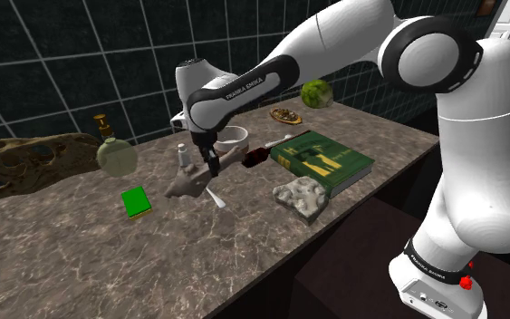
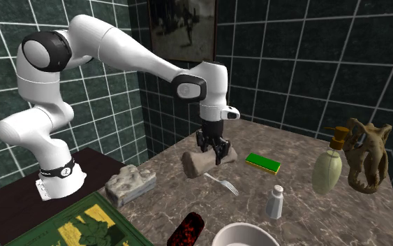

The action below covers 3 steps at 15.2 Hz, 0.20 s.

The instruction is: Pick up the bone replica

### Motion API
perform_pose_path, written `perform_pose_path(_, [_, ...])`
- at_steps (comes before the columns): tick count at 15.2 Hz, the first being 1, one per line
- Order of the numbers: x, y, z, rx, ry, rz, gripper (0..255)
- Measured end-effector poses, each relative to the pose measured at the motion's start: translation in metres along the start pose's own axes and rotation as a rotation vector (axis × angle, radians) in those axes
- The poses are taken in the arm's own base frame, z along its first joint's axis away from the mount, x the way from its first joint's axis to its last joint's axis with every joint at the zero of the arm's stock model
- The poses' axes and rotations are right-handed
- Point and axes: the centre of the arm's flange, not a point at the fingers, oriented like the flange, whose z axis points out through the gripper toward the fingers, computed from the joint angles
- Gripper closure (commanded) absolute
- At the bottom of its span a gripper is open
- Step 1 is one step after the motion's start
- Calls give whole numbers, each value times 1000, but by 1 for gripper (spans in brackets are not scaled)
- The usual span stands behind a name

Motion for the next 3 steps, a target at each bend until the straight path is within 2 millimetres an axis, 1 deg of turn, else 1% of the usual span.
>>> perform_pose_path(3, [1, 1, -14, 0, 0, 0, 255])
